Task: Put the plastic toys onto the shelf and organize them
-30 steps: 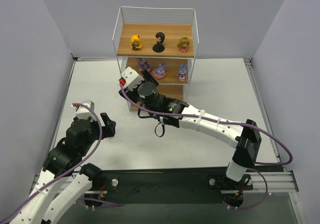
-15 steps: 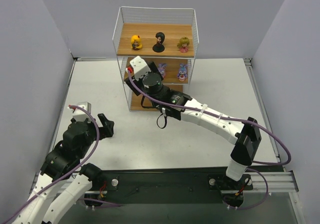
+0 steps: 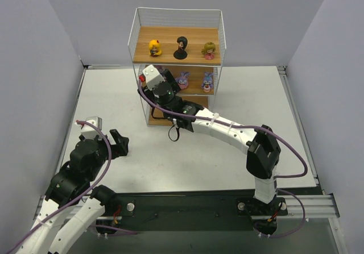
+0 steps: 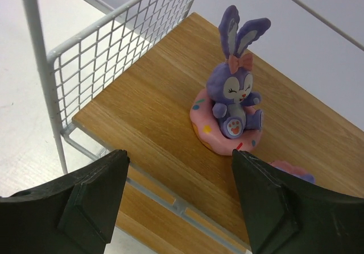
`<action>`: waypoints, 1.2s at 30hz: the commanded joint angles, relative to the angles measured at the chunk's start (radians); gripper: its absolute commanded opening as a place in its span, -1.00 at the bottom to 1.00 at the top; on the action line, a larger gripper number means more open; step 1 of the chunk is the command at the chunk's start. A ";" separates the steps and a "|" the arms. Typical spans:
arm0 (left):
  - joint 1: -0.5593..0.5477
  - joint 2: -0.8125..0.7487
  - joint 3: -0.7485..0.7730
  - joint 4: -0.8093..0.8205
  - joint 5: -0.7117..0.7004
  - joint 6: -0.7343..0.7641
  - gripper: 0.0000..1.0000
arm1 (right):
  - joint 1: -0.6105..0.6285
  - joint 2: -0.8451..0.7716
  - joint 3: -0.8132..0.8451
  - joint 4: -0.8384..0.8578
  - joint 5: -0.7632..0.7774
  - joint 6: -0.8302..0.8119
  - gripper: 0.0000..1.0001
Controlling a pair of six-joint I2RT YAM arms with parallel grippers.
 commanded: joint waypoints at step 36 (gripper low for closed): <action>0.017 -0.037 -0.003 0.028 -0.043 0.019 0.81 | -0.050 0.101 -0.023 0.402 0.136 0.019 0.35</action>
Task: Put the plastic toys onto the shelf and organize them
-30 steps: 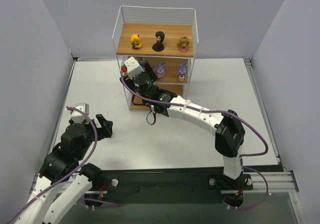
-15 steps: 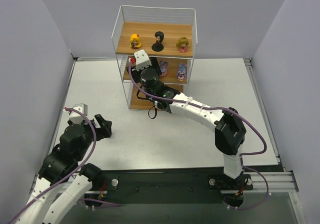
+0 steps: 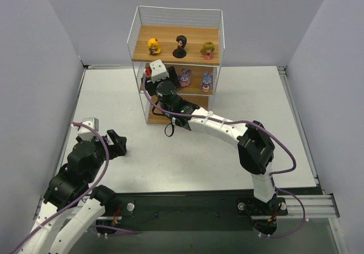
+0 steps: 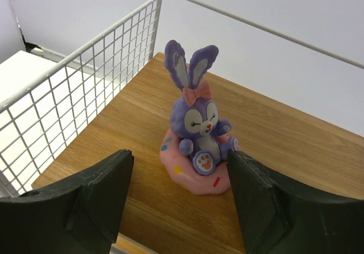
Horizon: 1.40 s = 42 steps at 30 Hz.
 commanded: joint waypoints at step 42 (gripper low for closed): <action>0.042 -0.028 -0.006 0.031 -0.018 0.019 0.81 | 0.082 -0.053 -0.083 0.228 0.157 -0.055 -1.00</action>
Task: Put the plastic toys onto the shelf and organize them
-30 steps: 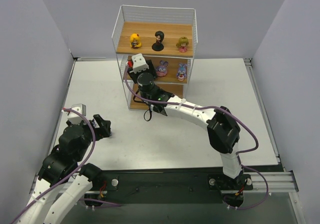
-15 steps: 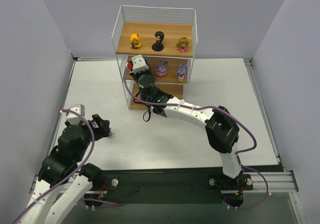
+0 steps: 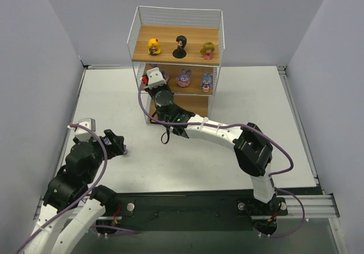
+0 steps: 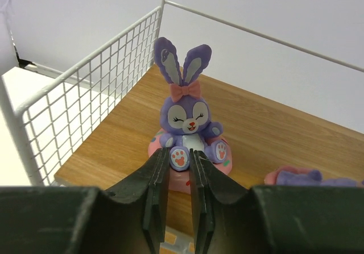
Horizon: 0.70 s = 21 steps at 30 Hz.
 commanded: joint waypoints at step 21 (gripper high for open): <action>0.013 -0.012 -0.009 0.034 -0.002 0.022 0.81 | 0.036 -0.077 -0.044 0.040 0.101 0.124 0.19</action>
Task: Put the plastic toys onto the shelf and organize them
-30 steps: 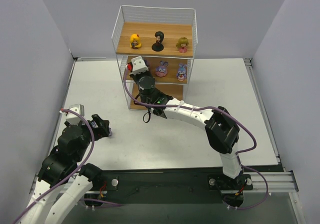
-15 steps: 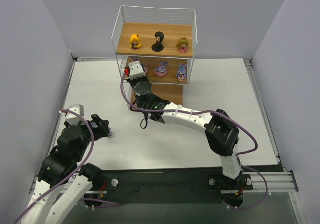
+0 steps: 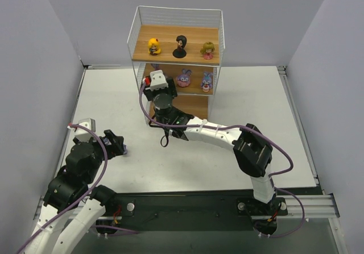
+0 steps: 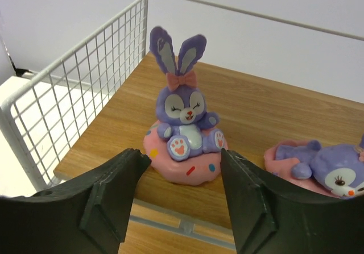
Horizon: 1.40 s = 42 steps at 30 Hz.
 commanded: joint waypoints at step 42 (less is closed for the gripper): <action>0.017 -0.009 -0.016 0.049 0.009 0.024 0.95 | -0.040 -0.759 -0.392 -0.568 -0.181 0.526 -0.78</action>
